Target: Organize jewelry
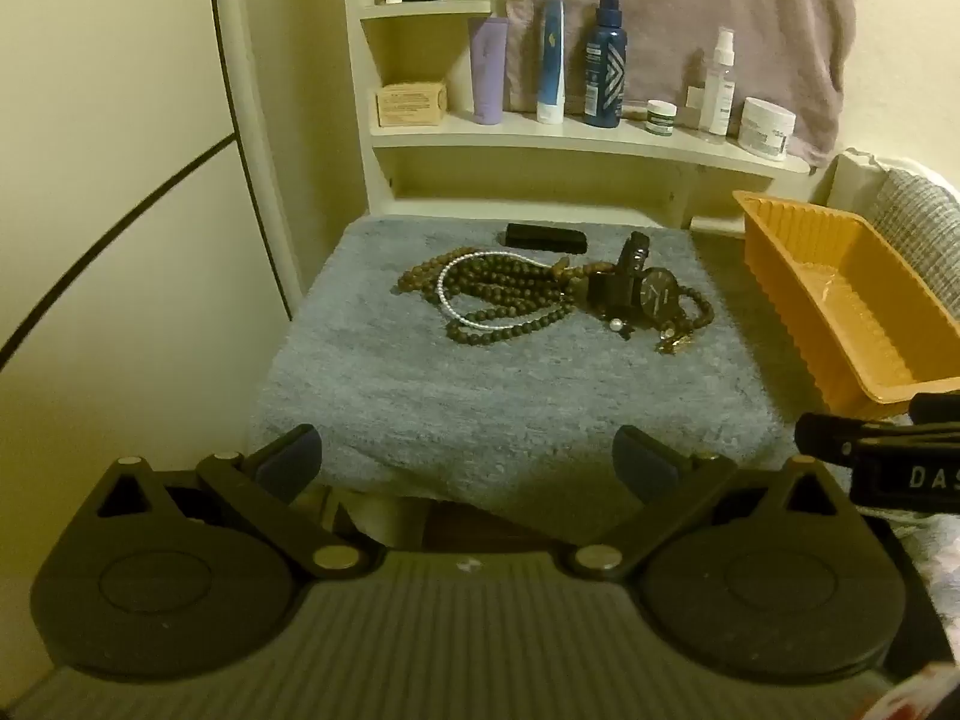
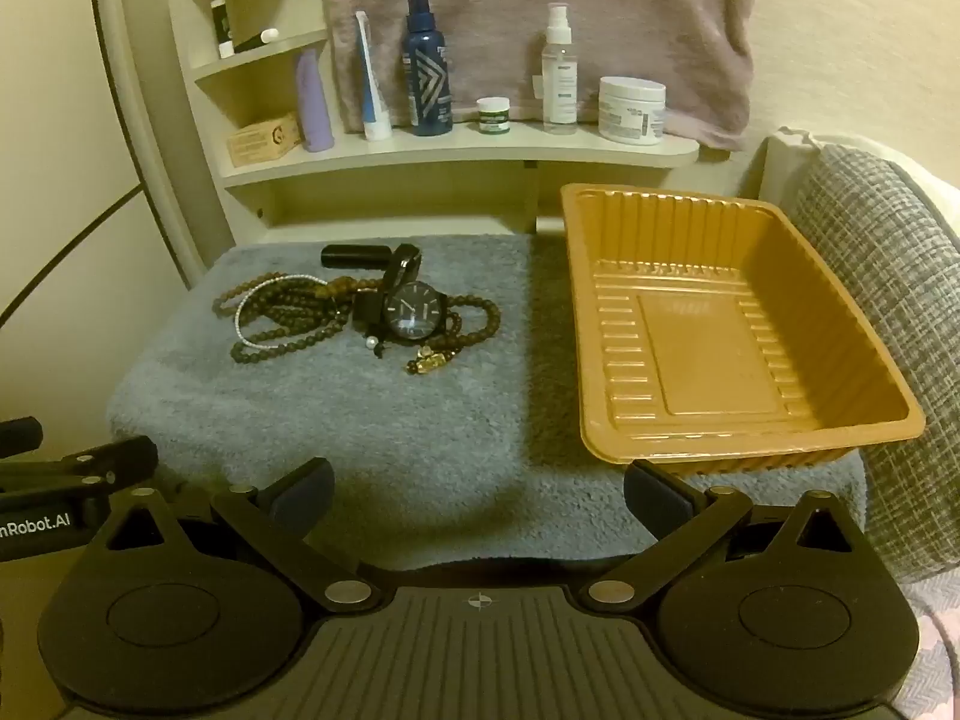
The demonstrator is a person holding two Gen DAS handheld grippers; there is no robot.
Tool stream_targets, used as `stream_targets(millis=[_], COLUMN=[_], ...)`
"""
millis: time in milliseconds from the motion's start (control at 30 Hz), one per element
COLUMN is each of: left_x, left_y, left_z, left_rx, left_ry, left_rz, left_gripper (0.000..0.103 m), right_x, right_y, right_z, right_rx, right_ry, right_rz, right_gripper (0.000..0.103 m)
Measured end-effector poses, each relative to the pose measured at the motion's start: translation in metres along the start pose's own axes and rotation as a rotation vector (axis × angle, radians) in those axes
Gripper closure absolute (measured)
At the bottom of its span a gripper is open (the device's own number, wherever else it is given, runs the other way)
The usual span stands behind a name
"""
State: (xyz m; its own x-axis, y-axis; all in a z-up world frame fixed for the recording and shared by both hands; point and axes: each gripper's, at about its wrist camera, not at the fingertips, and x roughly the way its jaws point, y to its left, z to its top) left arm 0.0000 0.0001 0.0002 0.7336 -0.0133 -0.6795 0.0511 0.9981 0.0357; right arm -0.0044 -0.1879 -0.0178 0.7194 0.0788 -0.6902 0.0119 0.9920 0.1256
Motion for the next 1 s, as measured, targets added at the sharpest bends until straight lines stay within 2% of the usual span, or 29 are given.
stream_targets(millis=[1000], left_x=[-0.0003], left_y=[-0.0002], left_z=[0.0033], left_rx=[-0.002], left_ry=[-0.009], left_rz=[-0.023], left_gripper=[0.001], right_x=[0.001], right_y=[-0.002], right_z=[0.0003], right_rx=[0.004], right_ry=[0.005], right_rz=[0.001], right_gripper=[0.001])
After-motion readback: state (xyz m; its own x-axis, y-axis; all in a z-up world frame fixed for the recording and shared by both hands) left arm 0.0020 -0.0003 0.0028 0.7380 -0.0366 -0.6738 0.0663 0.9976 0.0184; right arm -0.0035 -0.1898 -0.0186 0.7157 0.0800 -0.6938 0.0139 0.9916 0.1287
